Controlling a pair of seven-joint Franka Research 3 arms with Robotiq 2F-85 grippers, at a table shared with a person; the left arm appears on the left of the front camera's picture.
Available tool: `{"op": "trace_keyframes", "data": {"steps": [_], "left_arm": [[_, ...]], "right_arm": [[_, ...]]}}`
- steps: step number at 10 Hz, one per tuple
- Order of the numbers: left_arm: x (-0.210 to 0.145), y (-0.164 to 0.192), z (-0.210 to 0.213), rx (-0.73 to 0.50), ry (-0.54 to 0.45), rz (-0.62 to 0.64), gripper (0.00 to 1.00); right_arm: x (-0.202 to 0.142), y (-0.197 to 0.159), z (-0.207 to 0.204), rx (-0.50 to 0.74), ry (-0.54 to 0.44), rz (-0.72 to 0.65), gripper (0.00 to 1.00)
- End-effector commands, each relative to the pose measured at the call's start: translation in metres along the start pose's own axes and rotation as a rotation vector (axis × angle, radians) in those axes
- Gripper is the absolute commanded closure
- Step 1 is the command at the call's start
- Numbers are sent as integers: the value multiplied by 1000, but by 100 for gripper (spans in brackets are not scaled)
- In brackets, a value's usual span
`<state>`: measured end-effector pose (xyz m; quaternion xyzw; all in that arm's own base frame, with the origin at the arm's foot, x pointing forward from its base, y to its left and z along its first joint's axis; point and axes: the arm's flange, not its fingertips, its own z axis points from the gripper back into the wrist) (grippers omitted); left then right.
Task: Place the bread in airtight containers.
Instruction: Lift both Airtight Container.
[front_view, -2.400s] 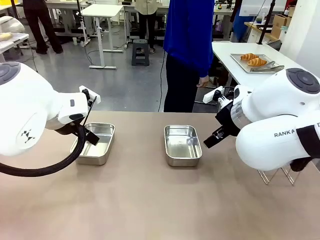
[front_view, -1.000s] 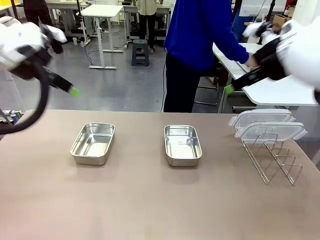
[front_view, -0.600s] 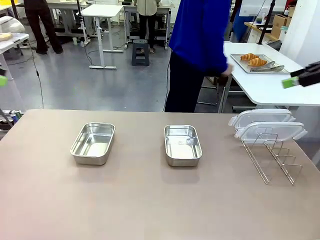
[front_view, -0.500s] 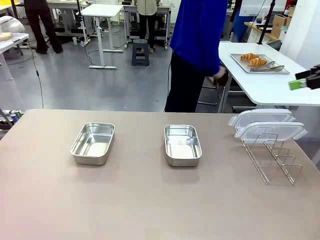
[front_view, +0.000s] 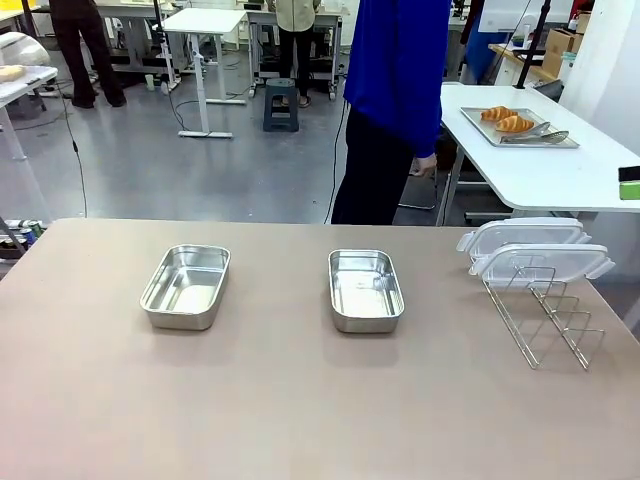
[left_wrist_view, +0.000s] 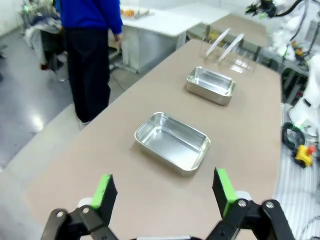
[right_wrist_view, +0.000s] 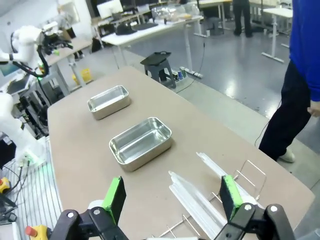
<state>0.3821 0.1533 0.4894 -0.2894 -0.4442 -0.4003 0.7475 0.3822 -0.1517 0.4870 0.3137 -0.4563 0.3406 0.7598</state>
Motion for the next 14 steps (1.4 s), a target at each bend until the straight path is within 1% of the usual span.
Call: {"op": "trace_keyframes", "data": {"steps": [1,14], "left_arm": [[-2,0,7,-7,3,-19,0],[-2,0,7,-7,3,-19,0]], "right_arm": [[11,5,1,-10,5,30,0],[11,5,1,-10,5,30,0]]}}
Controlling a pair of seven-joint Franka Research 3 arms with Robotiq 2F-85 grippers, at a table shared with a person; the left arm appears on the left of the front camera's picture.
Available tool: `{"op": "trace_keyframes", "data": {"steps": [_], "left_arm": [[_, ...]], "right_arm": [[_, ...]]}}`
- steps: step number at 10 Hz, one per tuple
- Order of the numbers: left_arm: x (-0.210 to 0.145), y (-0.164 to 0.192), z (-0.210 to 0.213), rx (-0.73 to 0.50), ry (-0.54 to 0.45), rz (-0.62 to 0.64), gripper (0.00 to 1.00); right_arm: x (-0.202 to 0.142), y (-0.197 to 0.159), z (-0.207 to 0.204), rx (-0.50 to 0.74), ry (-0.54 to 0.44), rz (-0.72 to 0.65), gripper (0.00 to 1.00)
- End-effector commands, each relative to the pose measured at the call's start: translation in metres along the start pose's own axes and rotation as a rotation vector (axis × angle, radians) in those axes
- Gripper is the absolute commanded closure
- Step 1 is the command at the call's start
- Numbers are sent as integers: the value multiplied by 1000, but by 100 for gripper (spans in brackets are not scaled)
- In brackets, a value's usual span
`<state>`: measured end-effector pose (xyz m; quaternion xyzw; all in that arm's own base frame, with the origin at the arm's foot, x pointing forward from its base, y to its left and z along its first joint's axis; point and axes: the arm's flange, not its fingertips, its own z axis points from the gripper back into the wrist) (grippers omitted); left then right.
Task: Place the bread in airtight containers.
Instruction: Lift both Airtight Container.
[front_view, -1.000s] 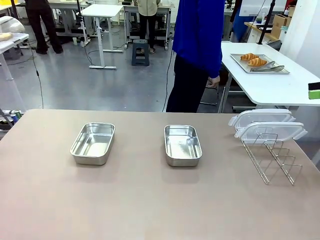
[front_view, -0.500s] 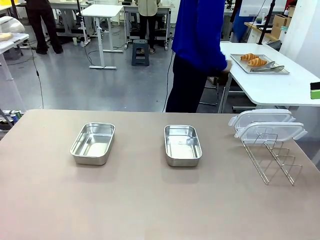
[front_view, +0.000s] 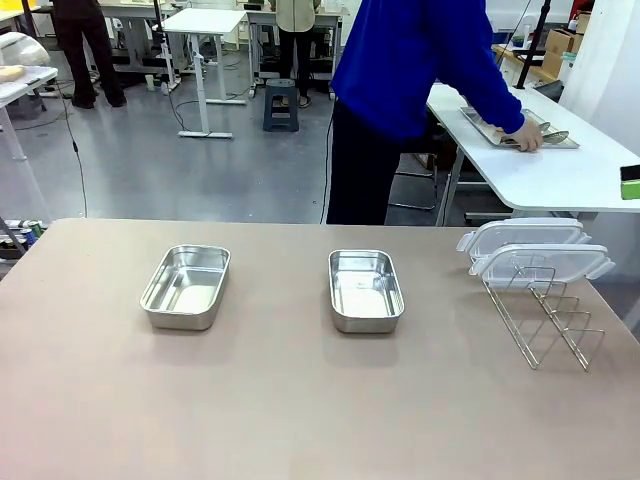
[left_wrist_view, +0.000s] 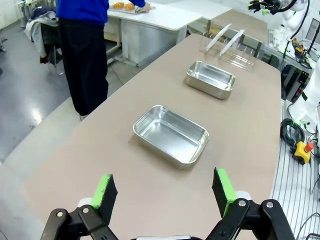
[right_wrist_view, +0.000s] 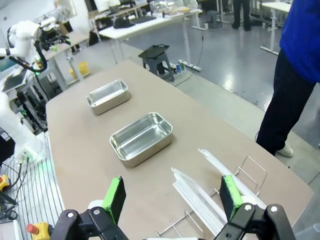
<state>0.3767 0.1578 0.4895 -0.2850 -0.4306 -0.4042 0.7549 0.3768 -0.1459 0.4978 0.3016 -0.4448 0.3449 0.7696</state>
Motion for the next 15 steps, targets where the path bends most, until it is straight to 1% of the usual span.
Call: {"op": "trace_keyframes", "data": {"steps": [1,15], "left_arm": [[1,2,1,-4,-30,-23,0],[1,2,1,-4,-30,-23,0]], "right_arm": [[2,-4,-1,2,-32,26,0],[2,-4,-1,2,-32,26,0]]}}
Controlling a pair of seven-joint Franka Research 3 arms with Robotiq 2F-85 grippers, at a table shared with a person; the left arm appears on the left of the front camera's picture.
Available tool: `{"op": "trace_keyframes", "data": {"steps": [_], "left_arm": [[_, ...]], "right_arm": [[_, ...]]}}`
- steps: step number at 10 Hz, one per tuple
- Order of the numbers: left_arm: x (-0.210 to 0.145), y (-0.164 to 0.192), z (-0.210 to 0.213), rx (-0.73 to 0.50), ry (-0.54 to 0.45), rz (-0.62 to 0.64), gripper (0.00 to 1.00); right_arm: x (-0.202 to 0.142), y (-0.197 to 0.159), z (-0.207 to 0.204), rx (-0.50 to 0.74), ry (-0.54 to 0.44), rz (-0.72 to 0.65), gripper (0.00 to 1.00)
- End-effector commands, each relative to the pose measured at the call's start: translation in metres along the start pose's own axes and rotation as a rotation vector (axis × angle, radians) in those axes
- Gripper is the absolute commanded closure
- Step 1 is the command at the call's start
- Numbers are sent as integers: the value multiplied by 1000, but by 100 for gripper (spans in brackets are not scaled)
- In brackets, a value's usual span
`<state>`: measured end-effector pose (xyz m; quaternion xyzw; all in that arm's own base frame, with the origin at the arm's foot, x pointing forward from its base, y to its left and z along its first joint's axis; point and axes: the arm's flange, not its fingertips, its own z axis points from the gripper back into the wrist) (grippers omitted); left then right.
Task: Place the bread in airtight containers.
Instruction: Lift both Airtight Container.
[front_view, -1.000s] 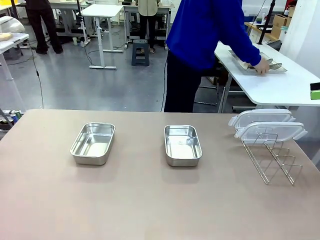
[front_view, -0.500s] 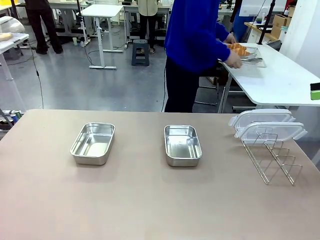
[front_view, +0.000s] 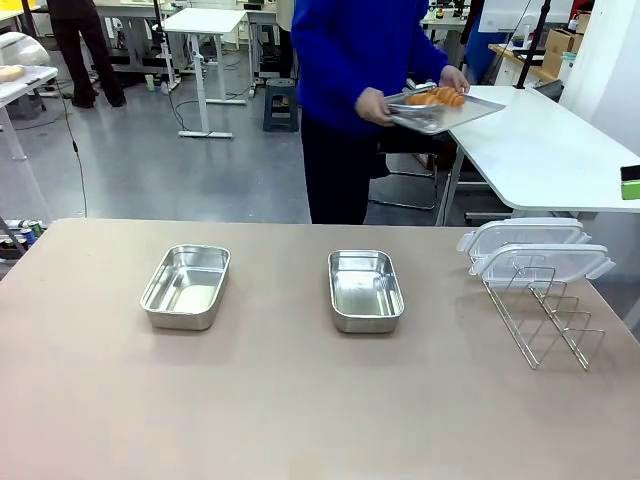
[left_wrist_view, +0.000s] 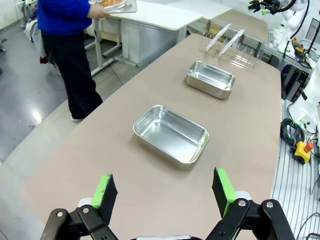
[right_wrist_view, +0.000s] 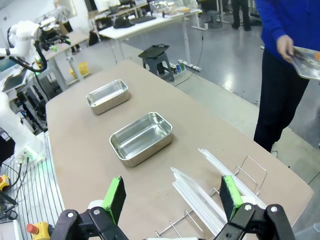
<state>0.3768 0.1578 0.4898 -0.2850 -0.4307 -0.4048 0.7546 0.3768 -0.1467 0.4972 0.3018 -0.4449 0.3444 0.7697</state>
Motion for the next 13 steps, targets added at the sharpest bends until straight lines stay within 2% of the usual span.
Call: {"op": "trace_keyframes", "data": {"steps": [1,13], "left_arm": [[1,2,1,-3,-30,-22,0],[1,2,1,-3,-30,-22,0]], "right_arm": [[3,-4,-2,3,-32,27,0],[3,-4,-2,3,-32,27,0]]}}
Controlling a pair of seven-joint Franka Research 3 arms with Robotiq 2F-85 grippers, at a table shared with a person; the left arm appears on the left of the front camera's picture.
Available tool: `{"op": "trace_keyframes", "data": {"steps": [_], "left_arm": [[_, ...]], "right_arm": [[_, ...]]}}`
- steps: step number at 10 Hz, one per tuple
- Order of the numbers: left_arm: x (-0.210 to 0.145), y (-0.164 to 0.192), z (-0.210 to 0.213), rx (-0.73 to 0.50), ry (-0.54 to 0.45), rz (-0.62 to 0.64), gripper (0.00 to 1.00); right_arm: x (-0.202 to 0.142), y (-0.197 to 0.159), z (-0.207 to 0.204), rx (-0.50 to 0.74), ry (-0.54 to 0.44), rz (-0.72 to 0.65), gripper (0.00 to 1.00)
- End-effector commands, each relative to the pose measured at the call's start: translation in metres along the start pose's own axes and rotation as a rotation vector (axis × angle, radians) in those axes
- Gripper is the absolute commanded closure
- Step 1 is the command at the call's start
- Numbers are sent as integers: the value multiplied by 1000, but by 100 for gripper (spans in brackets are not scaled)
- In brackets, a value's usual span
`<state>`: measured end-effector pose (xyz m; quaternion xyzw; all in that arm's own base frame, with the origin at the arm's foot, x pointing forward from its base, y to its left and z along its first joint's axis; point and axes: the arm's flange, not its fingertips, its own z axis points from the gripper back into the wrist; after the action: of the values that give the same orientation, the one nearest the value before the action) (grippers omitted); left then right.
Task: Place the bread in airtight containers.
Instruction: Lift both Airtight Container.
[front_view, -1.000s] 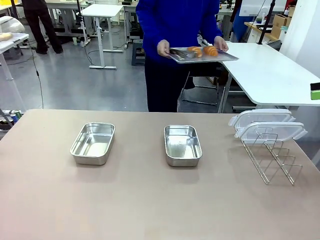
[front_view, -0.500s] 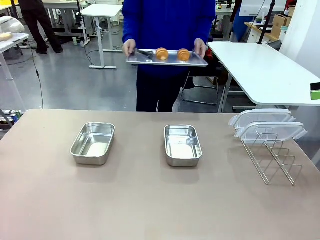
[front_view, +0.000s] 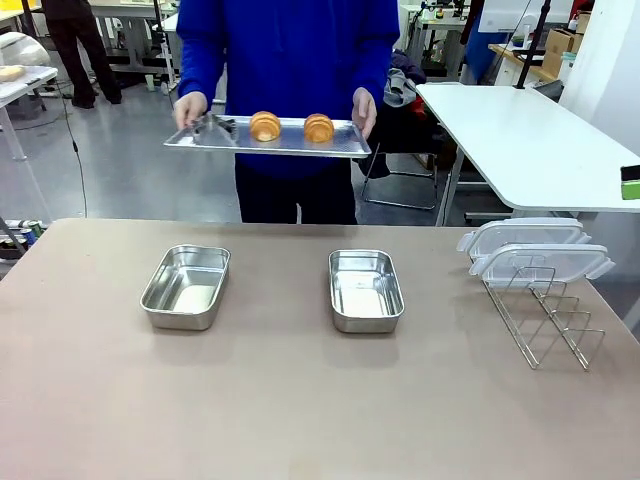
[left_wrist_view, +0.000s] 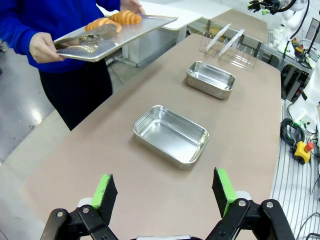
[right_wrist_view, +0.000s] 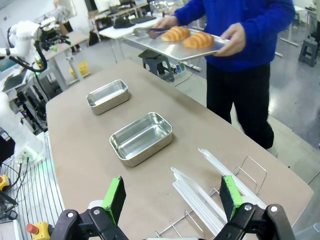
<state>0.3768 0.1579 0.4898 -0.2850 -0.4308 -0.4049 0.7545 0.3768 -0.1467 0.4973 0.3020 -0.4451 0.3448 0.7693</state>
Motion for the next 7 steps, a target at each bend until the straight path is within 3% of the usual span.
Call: {"op": "trace_keyframes", "data": {"steps": [1,7], "left_arm": [[1,2,1,-3,-30,-22,0],[1,2,1,-3,-30,-22,0]], "right_arm": [[3,-4,-2,2,-31,26,0],[3,-4,-2,2,-31,26,0]]}}
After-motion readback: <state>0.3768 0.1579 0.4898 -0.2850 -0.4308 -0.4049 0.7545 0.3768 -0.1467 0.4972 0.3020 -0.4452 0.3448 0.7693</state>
